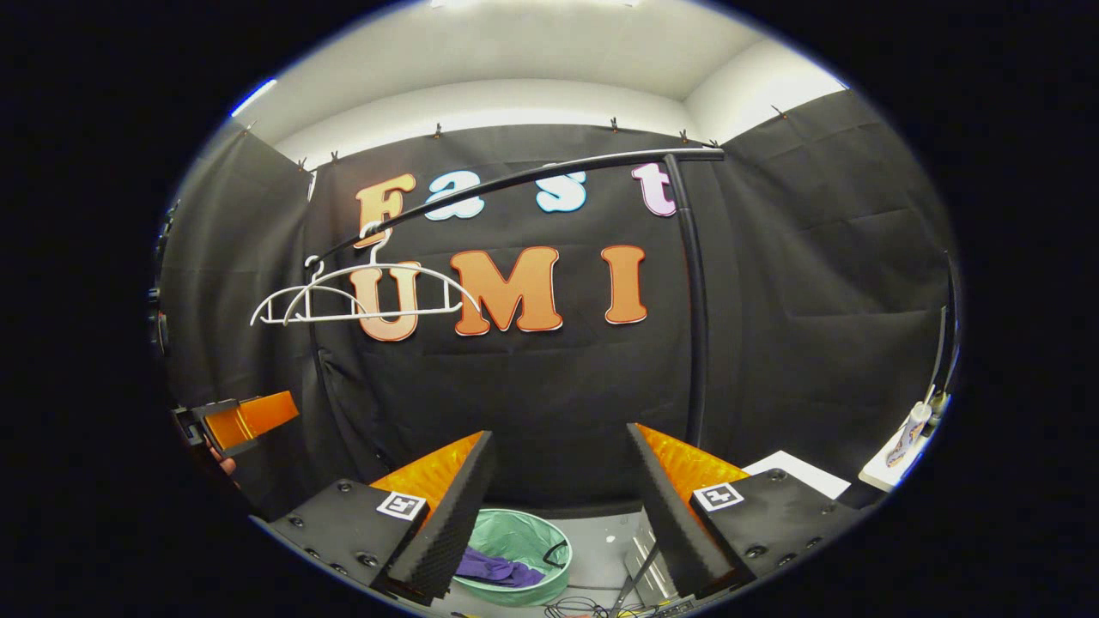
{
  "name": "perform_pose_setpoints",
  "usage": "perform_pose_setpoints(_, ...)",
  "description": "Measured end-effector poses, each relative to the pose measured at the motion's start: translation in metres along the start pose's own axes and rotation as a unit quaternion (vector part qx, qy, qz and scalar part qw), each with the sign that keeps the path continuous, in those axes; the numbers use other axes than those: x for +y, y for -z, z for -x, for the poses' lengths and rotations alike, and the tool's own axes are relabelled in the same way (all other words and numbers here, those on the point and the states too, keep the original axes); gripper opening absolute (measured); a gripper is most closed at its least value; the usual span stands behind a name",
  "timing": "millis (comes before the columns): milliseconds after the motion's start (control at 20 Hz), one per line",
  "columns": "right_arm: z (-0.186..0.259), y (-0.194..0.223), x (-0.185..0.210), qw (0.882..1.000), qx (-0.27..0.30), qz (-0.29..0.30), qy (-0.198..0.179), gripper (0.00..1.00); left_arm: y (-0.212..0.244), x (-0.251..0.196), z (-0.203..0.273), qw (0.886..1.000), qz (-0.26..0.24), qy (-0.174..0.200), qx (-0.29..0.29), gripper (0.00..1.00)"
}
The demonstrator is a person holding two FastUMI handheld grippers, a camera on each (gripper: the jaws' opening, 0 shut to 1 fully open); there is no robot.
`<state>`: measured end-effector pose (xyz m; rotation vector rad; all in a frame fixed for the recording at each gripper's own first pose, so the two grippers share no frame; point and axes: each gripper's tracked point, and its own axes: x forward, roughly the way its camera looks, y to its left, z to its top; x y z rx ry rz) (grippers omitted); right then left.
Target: Grasp the clothes on the hanger with both hands and then place them into the laundry hamper below.
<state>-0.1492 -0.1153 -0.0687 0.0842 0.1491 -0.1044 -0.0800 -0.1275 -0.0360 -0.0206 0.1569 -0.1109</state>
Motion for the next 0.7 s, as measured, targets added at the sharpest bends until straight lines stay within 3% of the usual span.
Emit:
perform_pose_setpoints(50,0.006,0.001,-0.010,1.000,0.001,-0.003,-0.003,1.00,0.001,-0.012,0.006,1.000,0.004,0.004,-0.001,0.94)
perform_pose_setpoints(250,0.029,-0.002,-0.044,1.000,-0.008,-0.008,-0.004,1.00,0.004,-0.041,0.034,1.000,0.022,0.011,-0.007,0.89)
perform_pose_setpoints(450,0.047,-0.011,-0.063,1.000,-0.019,-0.002,-0.006,0.89,0.002,-0.059,0.050,1.000,0.009,0.006,-0.017,0.94)
perform_pose_setpoints(550,0.053,-0.015,-0.066,1.000,-0.023,0.006,-0.009,0.89,-0.001,-0.066,0.056,1.000,0.004,0.007,-0.022,0.94)
perform_pose_setpoints(600,0.057,-0.018,-0.068,1.000,-0.026,0.009,-0.011,0.98,-0.004,-0.067,0.058,1.000,0.002,0.006,-0.025,0.94)
perform_pose_setpoints(650,0.059,-0.021,-0.068,0.999,-0.029,0.010,-0.013,0.98,-0.006,-0.070,0.062,1.000,-0.001,0.006,-0.029,0.94)
perform_pose_setpoints(700,0.062,-0.023,-0.067,0.999,-0.032,0.009,-0.017,0.89,-0.008,-0.071,0.065,0.999,-0.002,0.005,-0.033,0.94)
